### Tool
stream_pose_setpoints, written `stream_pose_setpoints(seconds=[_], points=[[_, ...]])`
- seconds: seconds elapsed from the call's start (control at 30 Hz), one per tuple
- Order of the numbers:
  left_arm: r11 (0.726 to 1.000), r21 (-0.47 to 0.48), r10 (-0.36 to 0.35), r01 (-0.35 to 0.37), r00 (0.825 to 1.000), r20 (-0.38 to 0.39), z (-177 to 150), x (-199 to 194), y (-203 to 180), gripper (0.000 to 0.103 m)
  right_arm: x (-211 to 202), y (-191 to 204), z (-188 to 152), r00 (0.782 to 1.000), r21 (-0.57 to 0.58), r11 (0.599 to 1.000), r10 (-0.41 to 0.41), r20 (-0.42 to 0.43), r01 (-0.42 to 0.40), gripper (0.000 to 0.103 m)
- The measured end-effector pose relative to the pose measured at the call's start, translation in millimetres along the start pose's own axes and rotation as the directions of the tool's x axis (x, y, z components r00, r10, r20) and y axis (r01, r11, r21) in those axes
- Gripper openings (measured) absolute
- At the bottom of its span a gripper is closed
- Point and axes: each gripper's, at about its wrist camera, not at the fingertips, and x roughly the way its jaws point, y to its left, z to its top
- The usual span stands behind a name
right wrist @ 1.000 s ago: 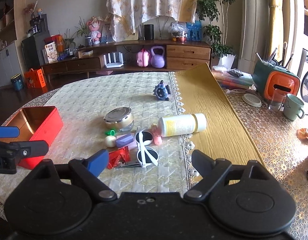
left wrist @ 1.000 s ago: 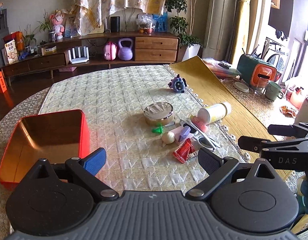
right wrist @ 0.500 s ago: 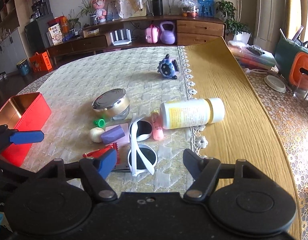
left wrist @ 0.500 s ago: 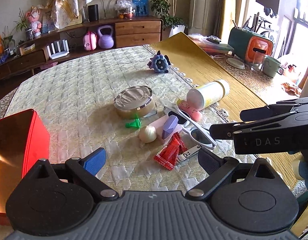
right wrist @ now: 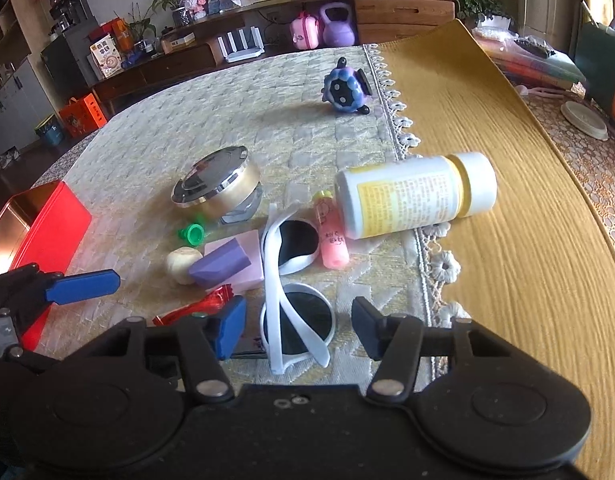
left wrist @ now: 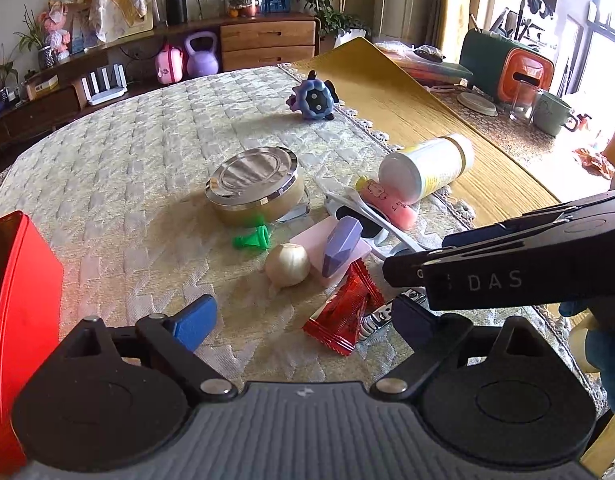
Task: Organize rigid objects
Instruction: 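Grasp the red candy wrapper with the left gripper while the right gripper grasps the white sunglasses, then carry the candy and sunglasses into the red tin and open both grippers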
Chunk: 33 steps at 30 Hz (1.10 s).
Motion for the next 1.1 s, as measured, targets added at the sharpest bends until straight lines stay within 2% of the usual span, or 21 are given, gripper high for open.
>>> stream_pose_setpoints(seconds=[0.13, 0.2, 0.33, 0.4, 0.47, 0.53, 0.57, 0.87, 1.1], points=[[1.0, -0.009, -0.019, 0.019, 1.0, -0.011, 1.3, 5.8, 1.9, 0.079, 1.7, 0.3, 1.7, 1.0, -0.003, 1.0, -0.002, 0.005, 0.002, 0.053], [0.999, -0.011, -0.036, 0.035, 0.999, -0.02, 1.1, 8.4, 2.7, 0.063, 2.7, 0.1, 2.3, 1.0, -0.003, 1.0, 0.001, 0.006, -0.001, 0.05], [0.998, -0.01, -0.061, 0.061, 0.998, -0.016, 1.5, 8.9, 2.3, 0.052, 2.8, 0.9, 2.1, 1.0, 0.001, 1.0, 0.007, 0.008, -0.007, 0.043], [0.997, 0.0, -0.072, 0.072, 0.997, -0.013, 1.3, 8.3, 0.2, 0.04, 3.0, 1.7, 1.8, 1.0, -0.002, 1.0, 0.005, 0.011, -0.005, 0.042], [0.997, 0.009, -0.08, 0.08, 0.997, -0.011, 1.3, 7.8, -0.8, 0.033, 2.7, 1.6, 1.4, 1.0, -0.002, 1.0, 0.005, 0.014, -0.005, 0.041], [0.997, 0.016, -0.069, 0.069, 0.998, -0.006, 1.0, 6.8, -1.1, 0.03, 2.5, 1.8, 1.1, 1.0, -0.003, 1.0, 0.004, 0.018, -0.004, 0.041], [0.998, 0.018, -0.063, 0.063, 0.998, -0.006, 0.9, 6.9, -1.1, 0.024, 2.2, 2.5, 0.9, 1.0, -0.004, 1.0, 0.001, 0.019, -0.001, 0.041], [0.999, 0.002, -0.054, 0.054, 0.998, -0.024, 0.1, 1.2, 1.9, 0.021, -11.4, 4.0, -3.6, 0.999, 0.014, 1.0, -0.004, 0.054, 0.004, 0.04], [0.996, -0.058, -0.064, 0.061, 0.997, -0.043, -3.5, -12.7, 11.6, 0.021, -35.4, 6.7, -8.2, 0.996, 0.029, 1.0, -0.007, 0.094, 0.005, 0.04]])
